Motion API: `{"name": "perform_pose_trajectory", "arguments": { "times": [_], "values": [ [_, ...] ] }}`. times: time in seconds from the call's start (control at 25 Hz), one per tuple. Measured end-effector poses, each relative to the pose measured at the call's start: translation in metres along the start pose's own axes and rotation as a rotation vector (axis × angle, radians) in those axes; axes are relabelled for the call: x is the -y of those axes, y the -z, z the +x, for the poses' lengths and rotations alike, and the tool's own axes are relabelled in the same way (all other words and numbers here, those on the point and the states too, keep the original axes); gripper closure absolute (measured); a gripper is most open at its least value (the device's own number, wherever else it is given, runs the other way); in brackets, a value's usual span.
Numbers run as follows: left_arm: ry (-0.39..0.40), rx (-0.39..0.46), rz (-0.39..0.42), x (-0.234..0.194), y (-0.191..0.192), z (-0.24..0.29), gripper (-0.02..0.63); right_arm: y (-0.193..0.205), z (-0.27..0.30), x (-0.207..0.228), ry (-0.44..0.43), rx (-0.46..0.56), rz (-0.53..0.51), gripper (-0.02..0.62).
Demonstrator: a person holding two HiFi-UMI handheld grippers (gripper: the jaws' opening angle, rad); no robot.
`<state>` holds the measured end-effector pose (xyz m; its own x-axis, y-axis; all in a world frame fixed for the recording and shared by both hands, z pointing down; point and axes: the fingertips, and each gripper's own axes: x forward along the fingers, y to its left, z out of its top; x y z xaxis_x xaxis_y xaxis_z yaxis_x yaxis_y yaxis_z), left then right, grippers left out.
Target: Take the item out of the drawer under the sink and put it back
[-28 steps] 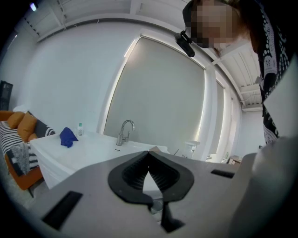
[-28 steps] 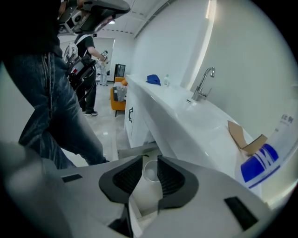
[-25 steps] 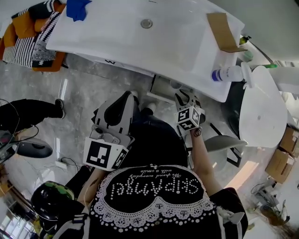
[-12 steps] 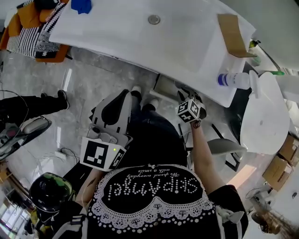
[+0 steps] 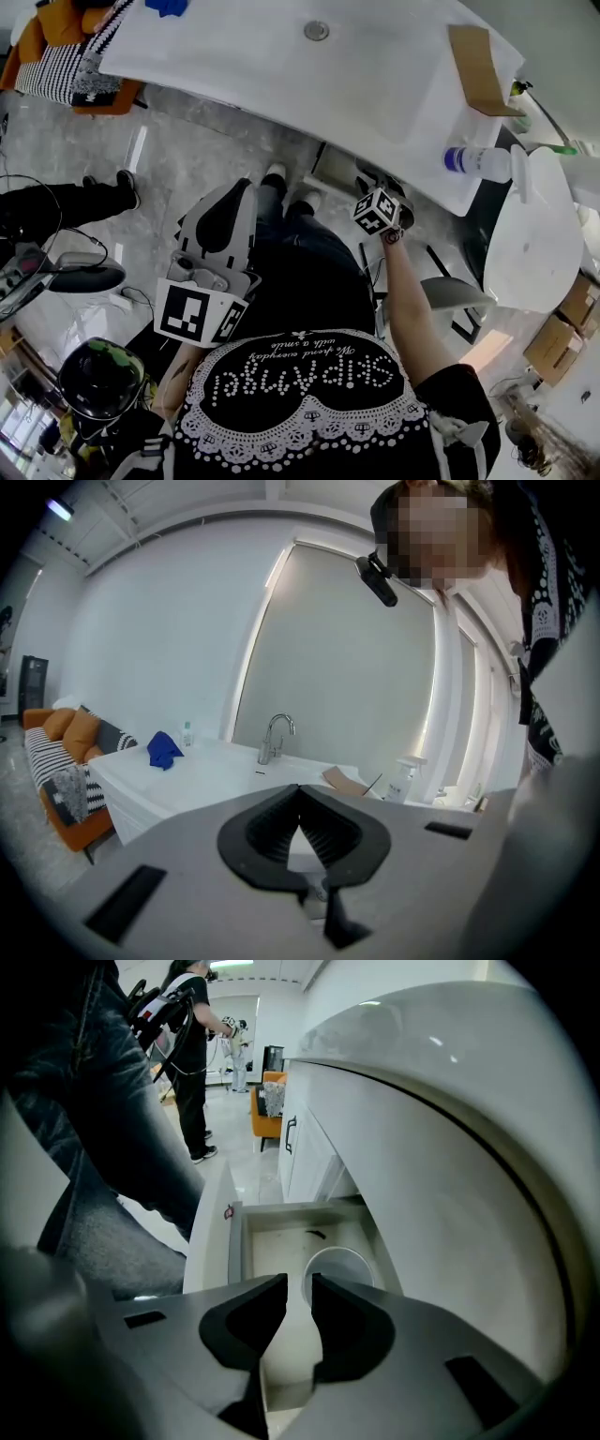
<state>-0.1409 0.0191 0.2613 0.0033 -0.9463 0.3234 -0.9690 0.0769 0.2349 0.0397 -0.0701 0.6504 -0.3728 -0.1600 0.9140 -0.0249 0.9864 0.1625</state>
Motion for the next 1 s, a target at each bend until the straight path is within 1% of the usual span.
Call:
{"name": "perform_pose_trajectory", "arguments": {
  "times": [0.36,0.56,1.0],
  "values": [
    [-0.013,-0.024,-0.02,-0.003,0.007,-0.004,0.603,0.001,0.018,0.004,0.0,-0.022,0.051,0.508],
    [-0.021,-0.037,-0.029,-0.005,0.011,-0.005,0.603,0.008,0.028,0.002,-0.023,-0.057,0.053,0.508],
    [-0.041,-0.056,-0.047,-0.008,0.016,-0.008,0.603,0.012,0.039,0.004,-0.025,-0.09,0.066,0.509]
  ]
}}
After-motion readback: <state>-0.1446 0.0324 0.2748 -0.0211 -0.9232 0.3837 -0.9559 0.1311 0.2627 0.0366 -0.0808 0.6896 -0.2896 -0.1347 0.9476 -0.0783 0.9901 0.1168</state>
